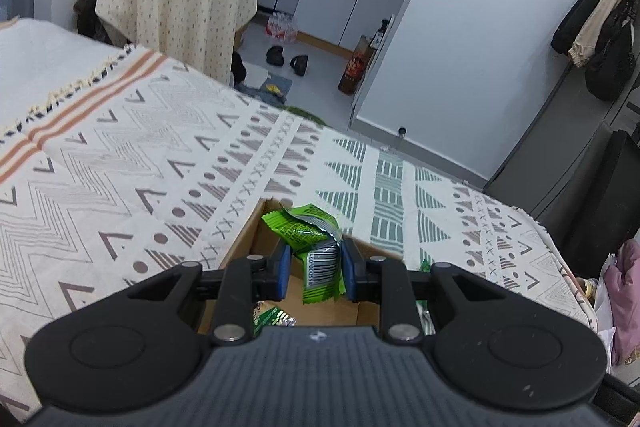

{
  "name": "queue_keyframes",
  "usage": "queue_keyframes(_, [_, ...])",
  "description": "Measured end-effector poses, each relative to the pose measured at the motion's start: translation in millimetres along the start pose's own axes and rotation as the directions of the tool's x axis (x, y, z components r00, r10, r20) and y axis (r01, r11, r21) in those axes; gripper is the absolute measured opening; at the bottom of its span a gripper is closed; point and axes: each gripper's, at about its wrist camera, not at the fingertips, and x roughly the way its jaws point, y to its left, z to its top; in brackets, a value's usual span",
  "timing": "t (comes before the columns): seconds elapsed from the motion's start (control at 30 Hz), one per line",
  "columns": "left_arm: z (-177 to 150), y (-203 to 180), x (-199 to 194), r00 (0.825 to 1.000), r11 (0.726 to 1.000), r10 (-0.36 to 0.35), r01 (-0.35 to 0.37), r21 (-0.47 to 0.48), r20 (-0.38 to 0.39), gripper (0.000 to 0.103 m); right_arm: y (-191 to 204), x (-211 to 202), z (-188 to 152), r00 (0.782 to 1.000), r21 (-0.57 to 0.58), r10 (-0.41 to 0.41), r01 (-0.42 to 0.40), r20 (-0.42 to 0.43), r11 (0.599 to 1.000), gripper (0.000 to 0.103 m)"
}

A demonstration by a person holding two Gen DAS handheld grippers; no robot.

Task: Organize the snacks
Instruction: 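Carry the green and blue wrappers over the box with both grippers, then open both grippers over the box to drop the wrappers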

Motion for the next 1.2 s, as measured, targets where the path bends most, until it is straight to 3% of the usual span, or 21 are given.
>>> queue_keyframes(0.4, [-2,18,34,0.995,0.999,-0.032,0.031,-0.01,-0.093,0.031,21,29,-3,0.998,-0.041,-0.031,0.029,-0.049,0.999,0.032])
queue_keyframes(0.57, [6,22,39,0.994,0.999,-0.031,0.029,-0.021,-0.105,0.045,26,36,-3,0.997,-0.05,-0.037,0.034,-0.062,0.998,0.033])
queue_keyframes(0.7, [7,21,37,0.995,1.0,-0.018,0.016,-0.014,-0.097,0.055,25,35,-2,0.998,-0.037,-0.005,0.002,-0.066,0.999,0.038])
queue_keyframes(0.83, [5,21,32,0.995,1.0,0.003,-0.005,-0.019,-0.096,0.07,13,27,3,0.998,0.007,-0.031,0.031,-0.053,0.999,0.045])
queue_keyframes(1.1, [2,10,14,0.996,0.999,0.032,-0.031,0.01,-0.081,0.079,-8,4,9,0.999,0.06,-0.051,0.052,-0.012,0.997,0.049])
queue_keyframes(1.2, [0,1,6,0.997,0.999,0.028,-0.026,0.028,-0.073,0.083,-15,-4,10,0.998,0.068,-0.055,0.055,-0.008,0.996,0.06])
